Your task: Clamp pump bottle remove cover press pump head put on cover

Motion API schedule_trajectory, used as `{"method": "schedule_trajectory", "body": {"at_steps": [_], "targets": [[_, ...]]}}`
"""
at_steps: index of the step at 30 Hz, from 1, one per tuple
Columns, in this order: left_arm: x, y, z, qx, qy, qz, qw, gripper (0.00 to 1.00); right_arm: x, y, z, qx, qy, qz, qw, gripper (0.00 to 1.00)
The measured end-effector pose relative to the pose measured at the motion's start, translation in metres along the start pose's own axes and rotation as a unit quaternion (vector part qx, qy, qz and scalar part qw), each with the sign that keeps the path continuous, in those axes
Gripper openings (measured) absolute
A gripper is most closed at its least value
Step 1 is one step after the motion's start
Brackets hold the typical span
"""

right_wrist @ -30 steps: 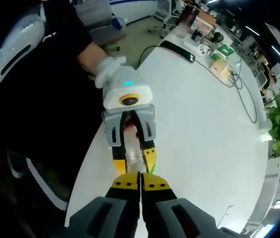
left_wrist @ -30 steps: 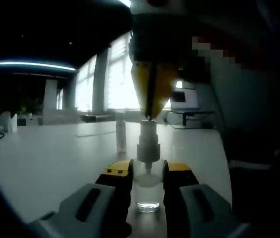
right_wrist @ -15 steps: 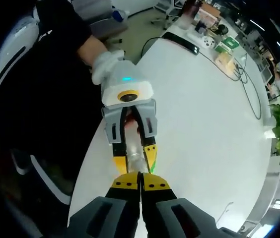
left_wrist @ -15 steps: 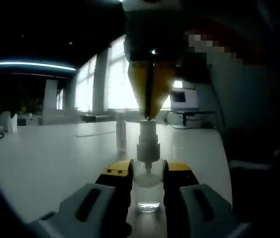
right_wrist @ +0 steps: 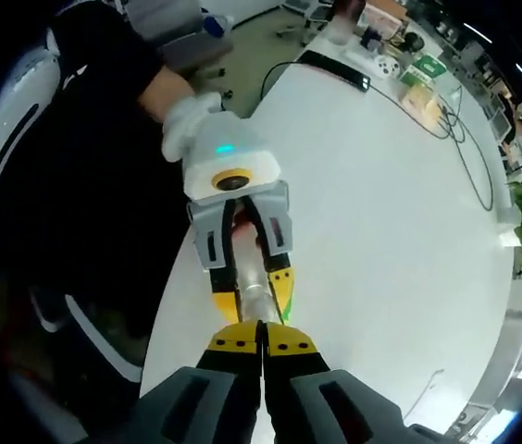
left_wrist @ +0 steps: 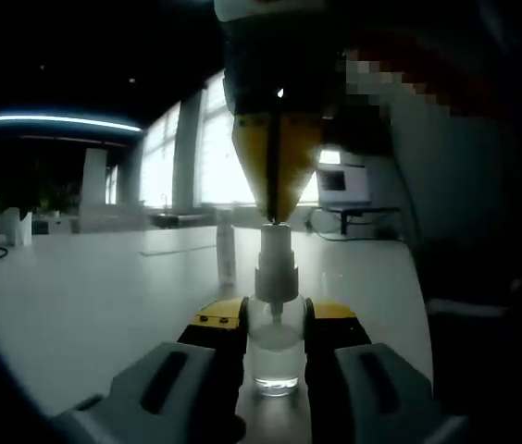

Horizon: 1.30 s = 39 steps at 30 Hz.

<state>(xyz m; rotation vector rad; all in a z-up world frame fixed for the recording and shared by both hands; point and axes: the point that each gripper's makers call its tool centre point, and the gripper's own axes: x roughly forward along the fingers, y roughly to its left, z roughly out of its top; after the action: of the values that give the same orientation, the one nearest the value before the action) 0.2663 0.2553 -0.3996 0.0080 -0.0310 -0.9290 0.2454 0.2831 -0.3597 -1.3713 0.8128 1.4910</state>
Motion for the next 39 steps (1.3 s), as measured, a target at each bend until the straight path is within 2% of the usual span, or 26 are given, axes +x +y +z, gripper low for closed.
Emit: {"method": "schedule_trajectory", "body": {"at_steps": [19,31,39], "targets": [[0.0008,0.0002,0.0005,-0.006,0.002,0.000,1.0000,0.15,0.0007,0.0005,-0.0006,0.003,0.023,0.009,0.9997,0.00],[0.0017,0.0009,0.0002,-0.006,0.002,0.001,1.0000,0.15,0.0054,0.0004,-0.0038,0.043,0.024,0.013,0.9987,0.00],[0.0016,0.0012,0.0001,-0.006,0.002,0.001,1.0000,0.15,0.0074,0.0008,-0.0036,0.033,0.031,0.017,0.9988,0.00]]}}
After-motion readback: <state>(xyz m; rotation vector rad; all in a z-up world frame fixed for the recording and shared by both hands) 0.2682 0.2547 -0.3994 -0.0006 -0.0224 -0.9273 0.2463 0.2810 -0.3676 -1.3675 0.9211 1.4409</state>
